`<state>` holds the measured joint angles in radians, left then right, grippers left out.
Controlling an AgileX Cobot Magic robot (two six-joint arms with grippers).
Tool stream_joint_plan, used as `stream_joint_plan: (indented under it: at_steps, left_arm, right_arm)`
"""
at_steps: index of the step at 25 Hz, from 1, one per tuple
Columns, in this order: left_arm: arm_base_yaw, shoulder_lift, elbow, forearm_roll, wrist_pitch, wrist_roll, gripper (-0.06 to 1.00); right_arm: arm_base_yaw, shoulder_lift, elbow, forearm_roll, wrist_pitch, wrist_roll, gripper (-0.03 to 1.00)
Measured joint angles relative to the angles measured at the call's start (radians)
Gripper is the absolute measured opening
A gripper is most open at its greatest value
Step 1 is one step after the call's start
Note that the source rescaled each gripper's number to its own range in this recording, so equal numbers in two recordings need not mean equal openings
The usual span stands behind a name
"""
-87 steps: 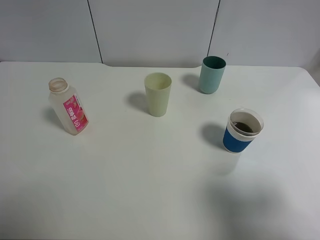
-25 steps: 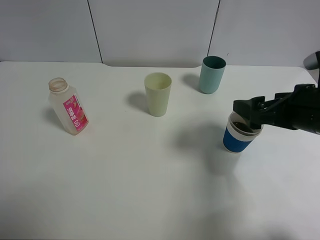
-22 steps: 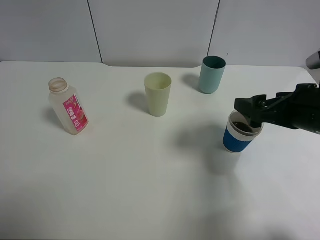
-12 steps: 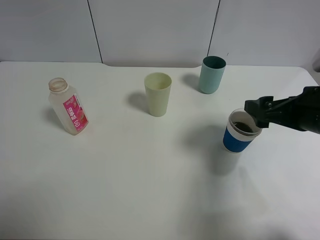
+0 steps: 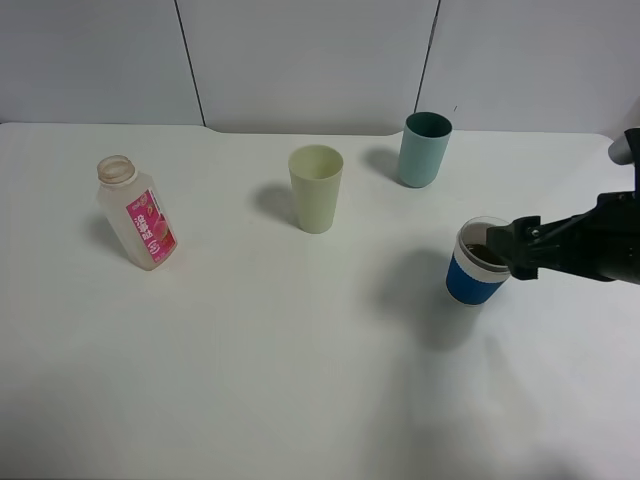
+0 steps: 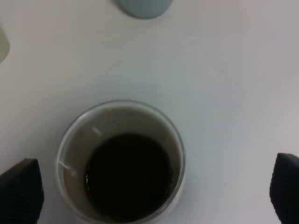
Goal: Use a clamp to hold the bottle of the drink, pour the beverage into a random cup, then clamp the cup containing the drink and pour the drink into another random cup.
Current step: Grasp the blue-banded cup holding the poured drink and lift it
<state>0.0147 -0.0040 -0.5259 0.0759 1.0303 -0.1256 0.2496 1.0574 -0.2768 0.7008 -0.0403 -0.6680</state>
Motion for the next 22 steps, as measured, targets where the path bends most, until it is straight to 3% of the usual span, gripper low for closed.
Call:
stream_joint_plan:
  at_steps: [9, 17, 22]
  left_arm:
    - [0.0, 0.0, 0.0, 0.0, 0.0, 0.0, 1.0]
    - [0.0, 0.0, 0.0, 0.0, 0.0, 0.0, 1.0]
    - [0.0, 0.0, 0.0, 0.0, 0.0, 0.0, 1.0]
  right_arm:
    - [0.0, 0.0, 0.0, 0.069, 0.123, -0.059, 0.9]
    - [0.0, 0.0, 0.0, 0.085, 0.139, -0.059, 0.9]
    - [0.0, 0.0, 0.056, 0.159, 0.093, -0.06, 0.82]
